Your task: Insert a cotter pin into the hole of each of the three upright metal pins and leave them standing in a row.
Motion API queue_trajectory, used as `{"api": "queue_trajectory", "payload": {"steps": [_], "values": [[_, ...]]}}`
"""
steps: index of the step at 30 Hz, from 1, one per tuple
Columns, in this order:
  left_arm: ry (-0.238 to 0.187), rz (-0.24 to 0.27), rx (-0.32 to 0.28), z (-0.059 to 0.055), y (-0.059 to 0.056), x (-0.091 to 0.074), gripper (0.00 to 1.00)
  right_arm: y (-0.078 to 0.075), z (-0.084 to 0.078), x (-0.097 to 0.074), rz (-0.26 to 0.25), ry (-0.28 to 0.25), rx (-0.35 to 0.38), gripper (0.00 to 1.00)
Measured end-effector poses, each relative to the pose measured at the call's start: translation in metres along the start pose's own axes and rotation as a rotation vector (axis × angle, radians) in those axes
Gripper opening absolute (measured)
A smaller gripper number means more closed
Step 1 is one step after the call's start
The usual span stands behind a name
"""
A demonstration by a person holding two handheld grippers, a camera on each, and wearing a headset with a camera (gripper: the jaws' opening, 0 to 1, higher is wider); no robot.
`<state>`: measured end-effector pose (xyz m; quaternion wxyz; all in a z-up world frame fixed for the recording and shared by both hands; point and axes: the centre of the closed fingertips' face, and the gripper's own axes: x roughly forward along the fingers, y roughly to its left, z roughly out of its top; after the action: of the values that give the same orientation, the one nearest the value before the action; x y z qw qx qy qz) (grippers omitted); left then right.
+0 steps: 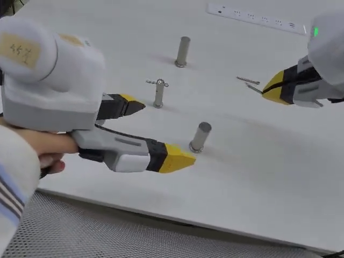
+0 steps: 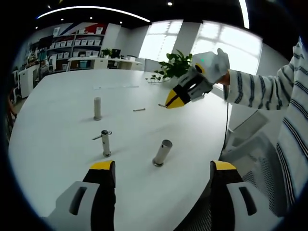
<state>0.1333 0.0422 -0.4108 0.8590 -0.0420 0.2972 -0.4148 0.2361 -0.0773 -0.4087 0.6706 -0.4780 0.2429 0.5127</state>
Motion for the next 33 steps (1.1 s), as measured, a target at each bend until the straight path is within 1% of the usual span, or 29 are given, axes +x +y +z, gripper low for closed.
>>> {"api": "queue_trajectory", "payload": {"steps": [1,4,6,9,10,12,14,15,16,17,20,23,26,28,33], "values": [[0.0,-0.002,-0.006,0.001,0.0,0.0,0.78,0.002,0.003,-0.003,-0.007,-0.005,-0.01,0.0],[-0.018,-0.011,-0.034,0.007,0.0,0.003,0.75,0.009,0.02,-0.011,-0.035,-0.045,-0.029,0.0],[-0.038,-0.017,-0.048,0.012,0.0,0.004,0.73,0.009,0.024,-0.011,-0.047,-0.07,-0.036,0.0],[-0.057,-0.033,-0.066,0.02,-0.001,0.005,0.68,0.018,0.036,-0.016,-0.064,-0.09,-0.06,0.0],[-0.058,-0.037,-0.068,0.022,-0.002,0.006,0.67,0.021,0.039,-0.017,-0.068,-0.094,-0.069,0.0],[-0.055,-0.057,-0.09,0.025,-0.005,0.008,0.65,0.026,0.046,-0.018,-0.082,-0.105,-0.092,0.0],[-0.064,-0.07,-0.1,0.029,-0.007,0.01,0.61,0.029,0.055,-0.019,-0.115,-0.122,-0.132,0.0],[-0.067,-0.071,-0.101,0.03,-0.008,0.01,0.6,0.03,0.056,-0.019,-0.116,-0.123,-0.143,0.0],[-0.073,-0.077,-0.107,0.033,-0.008,0.012,0.58,0.035,0.06,-0.019,-0.12,-0.126,-0.16,0.0],[-0.08,-0.085,-0.119,0.036,-0.005,0.014,0.57,0.039,0.064,-0.019,-0.122,-0.131,-0.168,0.0],[-0.104,-0.1,-0.146,0.042,-0.007,0.015,0.52,0.047,0.071,-0.02,-0.126,-0.146,-0.185,0.0],[-0.118,-0.121,-0.182,0.044,-0.01,0.014,0.43,0.056,0.08,-0.02,-0.12,-0.166,-0.189,0.0],[-0.117,-0.131,-0.19,0.044,-0.013,0.013,0.36,0.062,0.086,-0.021,-0.115,-0.18,-0.196,0.0],[-0.11,-0.14,-0.195,0.042,-0.015,0.013,0.32,0.066,0.089,-0.021,-0.11,-0.181,-0.203,0.0],[-0.114,-0.163,-0.221,0.042,-0.02,0.012,0.2,0.07,0.092,-0.022,-0.107,-0.184,-0.212,0.0]]}}
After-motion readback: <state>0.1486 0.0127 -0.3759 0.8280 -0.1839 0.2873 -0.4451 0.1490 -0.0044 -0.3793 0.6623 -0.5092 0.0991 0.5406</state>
